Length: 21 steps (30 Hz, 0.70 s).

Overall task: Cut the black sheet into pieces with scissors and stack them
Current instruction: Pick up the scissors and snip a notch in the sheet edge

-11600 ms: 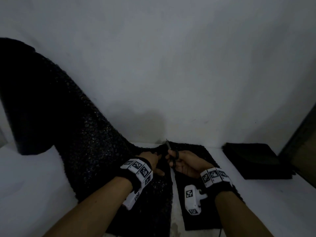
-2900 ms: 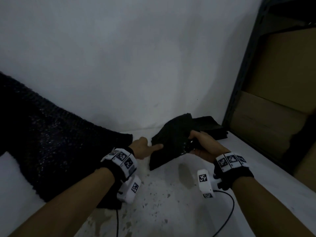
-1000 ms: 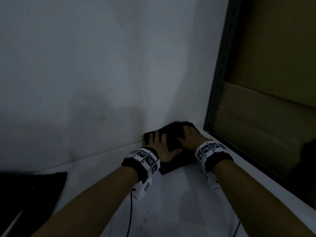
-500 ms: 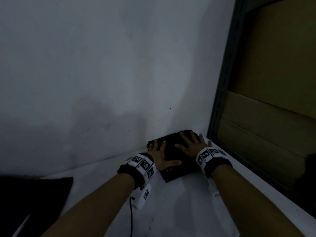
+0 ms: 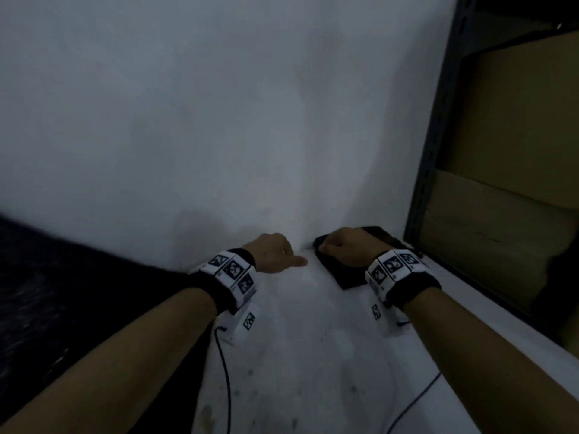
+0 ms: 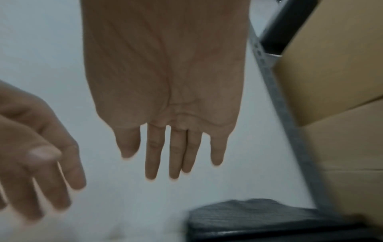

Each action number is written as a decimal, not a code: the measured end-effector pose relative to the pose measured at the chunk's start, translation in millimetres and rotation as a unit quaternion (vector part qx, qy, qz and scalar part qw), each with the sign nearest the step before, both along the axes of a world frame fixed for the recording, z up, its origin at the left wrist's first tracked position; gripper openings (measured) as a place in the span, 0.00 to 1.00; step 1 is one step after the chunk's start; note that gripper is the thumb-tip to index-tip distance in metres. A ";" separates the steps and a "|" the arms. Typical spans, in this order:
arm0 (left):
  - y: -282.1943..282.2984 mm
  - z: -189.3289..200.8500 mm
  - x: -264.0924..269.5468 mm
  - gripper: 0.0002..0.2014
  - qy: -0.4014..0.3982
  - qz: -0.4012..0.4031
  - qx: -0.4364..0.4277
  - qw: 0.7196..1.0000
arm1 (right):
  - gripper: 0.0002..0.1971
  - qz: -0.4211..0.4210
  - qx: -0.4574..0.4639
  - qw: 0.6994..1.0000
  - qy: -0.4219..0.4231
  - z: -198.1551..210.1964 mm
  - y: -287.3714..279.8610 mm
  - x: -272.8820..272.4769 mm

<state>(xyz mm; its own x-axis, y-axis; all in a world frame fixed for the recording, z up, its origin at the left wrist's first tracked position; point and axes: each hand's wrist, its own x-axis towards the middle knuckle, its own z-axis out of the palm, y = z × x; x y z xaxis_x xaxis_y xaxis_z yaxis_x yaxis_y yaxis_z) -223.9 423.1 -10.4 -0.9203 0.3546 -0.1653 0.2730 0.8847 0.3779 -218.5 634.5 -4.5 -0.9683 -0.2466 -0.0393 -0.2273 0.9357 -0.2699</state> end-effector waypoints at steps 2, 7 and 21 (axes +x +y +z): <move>-32.2 4.5 24.6 0.28 -0.017 0.020 0.039 0.999 | 0.20 0.016 -0.022 0.999 -0.020 0.4 -30.5 15.2; -109.0 4.3 85.1 0.21 -0.009 0.069 0.043 0.997 | 0.14 0.101 -0.035 0.992 -0.067 -13.5 -113.7 55.1; -237.0 -42.6 183.0 0.12 -0.019 0.113 -0.116 0.987 | 0.20 0.226 0.011 0.968 -0.111 -55.9 -273.4 138.5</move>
